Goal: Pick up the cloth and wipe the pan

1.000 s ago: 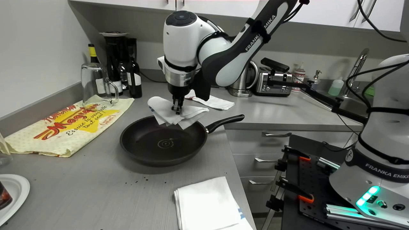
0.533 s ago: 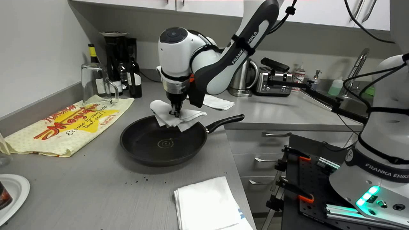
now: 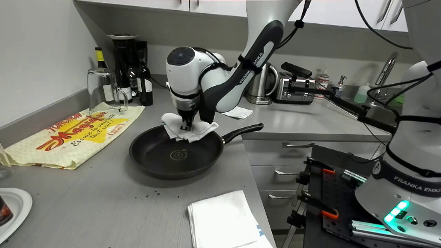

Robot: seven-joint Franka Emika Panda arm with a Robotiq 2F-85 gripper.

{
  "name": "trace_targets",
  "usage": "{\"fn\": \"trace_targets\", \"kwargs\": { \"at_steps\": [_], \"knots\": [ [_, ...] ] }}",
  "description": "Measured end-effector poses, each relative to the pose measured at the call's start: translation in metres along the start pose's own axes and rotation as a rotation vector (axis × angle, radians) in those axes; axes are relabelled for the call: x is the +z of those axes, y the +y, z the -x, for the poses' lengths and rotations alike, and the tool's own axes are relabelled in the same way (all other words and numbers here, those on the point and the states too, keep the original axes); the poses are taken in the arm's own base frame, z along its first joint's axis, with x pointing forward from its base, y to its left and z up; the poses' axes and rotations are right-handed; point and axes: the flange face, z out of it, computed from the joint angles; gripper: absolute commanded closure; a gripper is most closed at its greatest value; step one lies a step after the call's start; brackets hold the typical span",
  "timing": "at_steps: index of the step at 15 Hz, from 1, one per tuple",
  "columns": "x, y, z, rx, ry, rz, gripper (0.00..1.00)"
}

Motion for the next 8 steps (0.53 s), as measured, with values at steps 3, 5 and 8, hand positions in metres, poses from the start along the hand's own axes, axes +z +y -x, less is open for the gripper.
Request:
{"fn": "trace_targets", "kwargs": {
  "at_steps": [3,5,8],
  "knots": [
    [0.0062,-0.0017,-0.0041,-0.008,0.003,0.009,0.96],
    [0.0093,-0.0033,-0.0051,-0.010,0.002,0.009,0.96],
    [0.0121,-0.0061,-0.0059,-0.007,-0.002,0.004,0.96]
  ]
}}
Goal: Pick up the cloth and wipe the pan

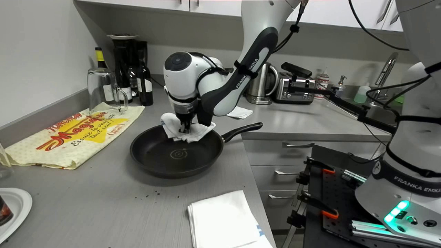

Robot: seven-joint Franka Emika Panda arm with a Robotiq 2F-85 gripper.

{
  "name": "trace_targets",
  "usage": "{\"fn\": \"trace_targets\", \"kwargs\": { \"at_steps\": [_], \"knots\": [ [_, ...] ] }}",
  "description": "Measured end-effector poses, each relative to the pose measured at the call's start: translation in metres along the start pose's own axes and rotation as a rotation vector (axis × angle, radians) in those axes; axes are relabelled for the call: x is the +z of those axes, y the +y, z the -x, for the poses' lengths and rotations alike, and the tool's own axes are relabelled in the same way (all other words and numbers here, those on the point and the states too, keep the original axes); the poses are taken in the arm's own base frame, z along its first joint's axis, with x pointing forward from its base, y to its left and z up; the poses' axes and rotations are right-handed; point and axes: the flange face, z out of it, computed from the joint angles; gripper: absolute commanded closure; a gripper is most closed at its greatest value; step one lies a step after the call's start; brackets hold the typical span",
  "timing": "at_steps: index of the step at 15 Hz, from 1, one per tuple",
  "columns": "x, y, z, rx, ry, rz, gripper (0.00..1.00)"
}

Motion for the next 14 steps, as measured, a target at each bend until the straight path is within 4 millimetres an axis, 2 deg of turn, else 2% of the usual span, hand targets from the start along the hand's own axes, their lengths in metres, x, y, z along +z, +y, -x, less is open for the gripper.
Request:
{"fn": "trace_targets", "kwargs": {
  "at_steps": [7,10,14],
  "knots": [
    [-0.001,-0.012,-0.003,0.076,-0.036,-0.068,0.96],
    [-0.010,-0.022,-0.008,0.098,-0.052,-0.106,0.96],
    [-0.029,-0.048,-0.016,0.114,-0.064,-0.166,0.96]
  ]
}}
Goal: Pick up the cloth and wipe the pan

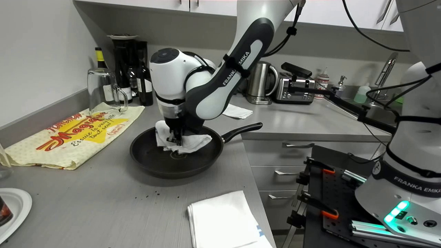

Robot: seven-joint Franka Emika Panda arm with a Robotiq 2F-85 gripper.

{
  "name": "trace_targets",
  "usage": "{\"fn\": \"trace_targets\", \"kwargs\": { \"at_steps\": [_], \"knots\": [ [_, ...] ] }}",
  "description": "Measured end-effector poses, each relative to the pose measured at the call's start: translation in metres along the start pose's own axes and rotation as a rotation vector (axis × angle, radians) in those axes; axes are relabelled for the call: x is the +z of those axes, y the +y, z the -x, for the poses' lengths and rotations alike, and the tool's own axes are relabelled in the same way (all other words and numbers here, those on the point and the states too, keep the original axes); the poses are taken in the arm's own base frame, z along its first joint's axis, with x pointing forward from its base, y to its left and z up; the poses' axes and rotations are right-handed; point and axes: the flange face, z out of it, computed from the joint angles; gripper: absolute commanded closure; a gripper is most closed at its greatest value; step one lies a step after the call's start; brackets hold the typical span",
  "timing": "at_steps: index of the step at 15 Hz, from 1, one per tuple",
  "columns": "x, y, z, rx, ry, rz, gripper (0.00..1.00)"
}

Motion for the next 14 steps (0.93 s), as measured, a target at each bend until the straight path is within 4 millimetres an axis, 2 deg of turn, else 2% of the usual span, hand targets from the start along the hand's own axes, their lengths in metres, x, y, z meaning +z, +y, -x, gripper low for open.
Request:
{"fn": "trace_targets", "kwargs": {
  "at_steps": [7,10,14],
  "knots": [
    [-0.022,-0.043,0.001,0.033,-0.047,-0.103,0.96],
    [-0.026,-0.048,0.001,0.084,-0.094,-0.189,0.96],
    [-0.026,-0.045,0.003,0.161,-0.153,-0.306,0.96]
  ]
}}
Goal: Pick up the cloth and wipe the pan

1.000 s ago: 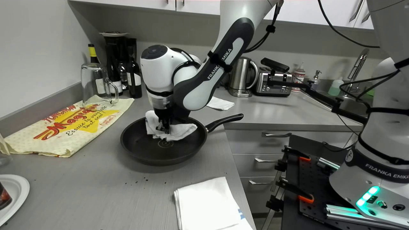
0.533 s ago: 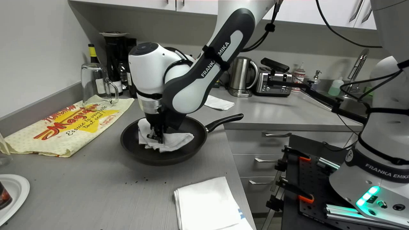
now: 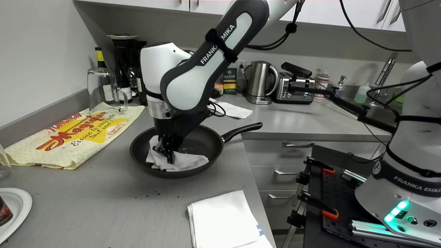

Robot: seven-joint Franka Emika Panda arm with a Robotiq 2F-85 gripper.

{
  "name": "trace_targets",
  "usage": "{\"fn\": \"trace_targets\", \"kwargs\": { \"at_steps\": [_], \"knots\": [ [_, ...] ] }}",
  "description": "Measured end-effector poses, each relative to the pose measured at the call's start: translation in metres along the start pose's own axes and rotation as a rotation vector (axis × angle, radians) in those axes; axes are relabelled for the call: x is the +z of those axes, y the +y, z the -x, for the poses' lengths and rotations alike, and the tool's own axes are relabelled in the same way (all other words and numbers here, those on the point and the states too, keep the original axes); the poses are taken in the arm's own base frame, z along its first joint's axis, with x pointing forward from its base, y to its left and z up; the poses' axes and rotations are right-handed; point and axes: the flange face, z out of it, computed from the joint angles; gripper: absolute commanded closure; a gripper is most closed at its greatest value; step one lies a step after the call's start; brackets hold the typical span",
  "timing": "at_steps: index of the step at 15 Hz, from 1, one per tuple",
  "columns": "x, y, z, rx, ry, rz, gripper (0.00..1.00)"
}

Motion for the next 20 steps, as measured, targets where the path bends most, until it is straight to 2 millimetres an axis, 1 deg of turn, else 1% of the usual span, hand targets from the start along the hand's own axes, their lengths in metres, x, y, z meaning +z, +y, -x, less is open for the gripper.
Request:
{"fn": "trace_targets", "kwargs": {
  "at_steps": [5,9,11,14,17,20],
  "knots": [
    [0.003,-0.001,0.004,0.063,-0.086,-0.174,0.96],
    [0.010,-0.008,0.013,0.077,-0.176,-0.310,0.96],
    [0.013,-0.011,0.017,0.085,-0.209,-0.350,0.96],
    [0.014,-0.008,0.017,0.101,-0.234,-0.375,0.96],
    [0.009,-0.005,0.013,0.106,-0.255,-0.394,0.96],
    [-0.010,-0.008,0.007,0.101,-0.274,-0.444,0.96]
  ]
}}
